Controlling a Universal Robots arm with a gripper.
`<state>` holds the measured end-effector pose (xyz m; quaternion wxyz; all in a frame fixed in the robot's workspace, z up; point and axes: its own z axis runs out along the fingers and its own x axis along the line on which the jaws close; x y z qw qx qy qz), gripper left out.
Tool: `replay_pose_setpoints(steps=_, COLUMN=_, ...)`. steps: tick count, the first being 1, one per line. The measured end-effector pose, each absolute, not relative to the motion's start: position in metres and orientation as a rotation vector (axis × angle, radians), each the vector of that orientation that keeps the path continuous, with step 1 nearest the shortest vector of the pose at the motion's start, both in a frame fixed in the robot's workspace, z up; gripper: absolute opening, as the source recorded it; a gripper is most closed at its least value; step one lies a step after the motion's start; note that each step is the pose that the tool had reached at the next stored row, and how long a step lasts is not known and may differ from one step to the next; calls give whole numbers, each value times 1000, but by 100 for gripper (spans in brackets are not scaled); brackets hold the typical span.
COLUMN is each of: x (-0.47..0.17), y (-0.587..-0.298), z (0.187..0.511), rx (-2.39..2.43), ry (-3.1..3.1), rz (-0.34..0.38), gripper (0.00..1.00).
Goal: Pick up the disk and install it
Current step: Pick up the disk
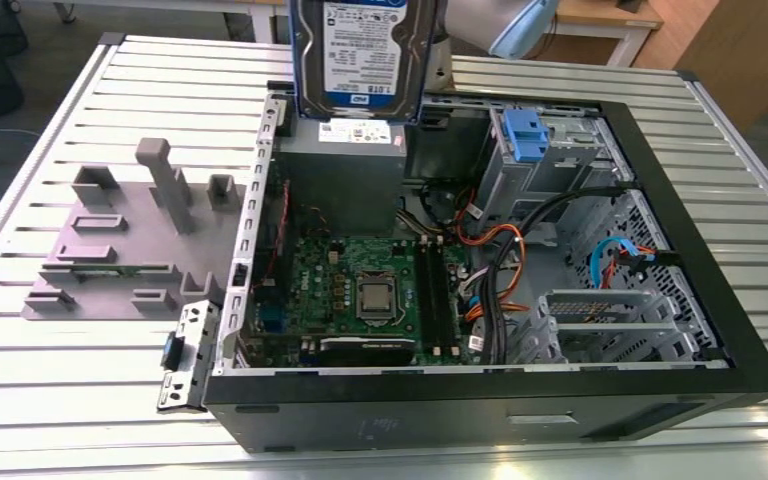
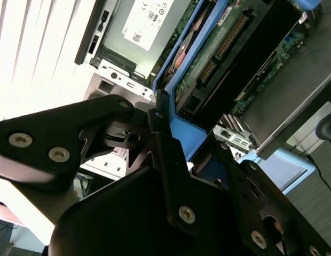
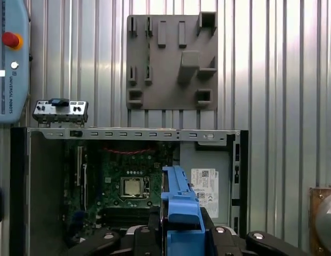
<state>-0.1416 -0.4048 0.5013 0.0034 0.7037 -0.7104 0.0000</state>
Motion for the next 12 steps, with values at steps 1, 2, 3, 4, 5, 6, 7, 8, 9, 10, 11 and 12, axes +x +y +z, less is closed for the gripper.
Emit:
replay_pose_setpoints(steps=1, x=-141, y=-408, z=501, rx=2206, ry=-2227, rz=0, gripper=37)
replay_pose_setpoints(steps=2, x=-140, y=-411, z=500, rx=2206, ry=-2227, rz=0, gripper=37)
replay_pose_setpoints(steps=3, x=-139, y=-413, z=500, rx=2206, ry=-2227, rz=0, gripper=37)
replay_pose_setpoints(steps=4, x=-138, y=-414, z=499, rx=2206, ry=-2227, rz=0, gripper=37)
replay_pose_setpoints(steps=5, x=-135, y=-415, z=498, rx=2206, ry=-2227, rz=0, gripper=37)
replay_pose_setpoints(steps=6, x=-132, y=-416, z=498, rx=2206, ry=-2227, rz=0, gripper=37)
replay_pose_setpoints(steps=7, x=-129, y=-417, z=497, rx=2206, ry=-2227, rz=0, gripper=37)
replay_pose_setpoints(steps=8, x=-125, y=-417, z=497, rx=2206, ry=-2227, rz=0, gripper=37)
replay_pose_setpoints(steps=9, x=-121, y=-417, z=496, rx=2206, ry=-2227, rz=0, gripper=37)
replay_pose_setpoints(steps=10, x=-117, y=-418, z=496, rx=2206, ry=-2227, rz=0, gripper=37)
replay_pose_setpoints(steps=11, x=-113, y=-418, z=496, rx=2206, ry=-2227, rz=0, gripper=37)
replay_pose_setpoints(steps=12, x=-109, y=-418, z=495, rx=2206, ry=-2227, rz=0, gripper=37)
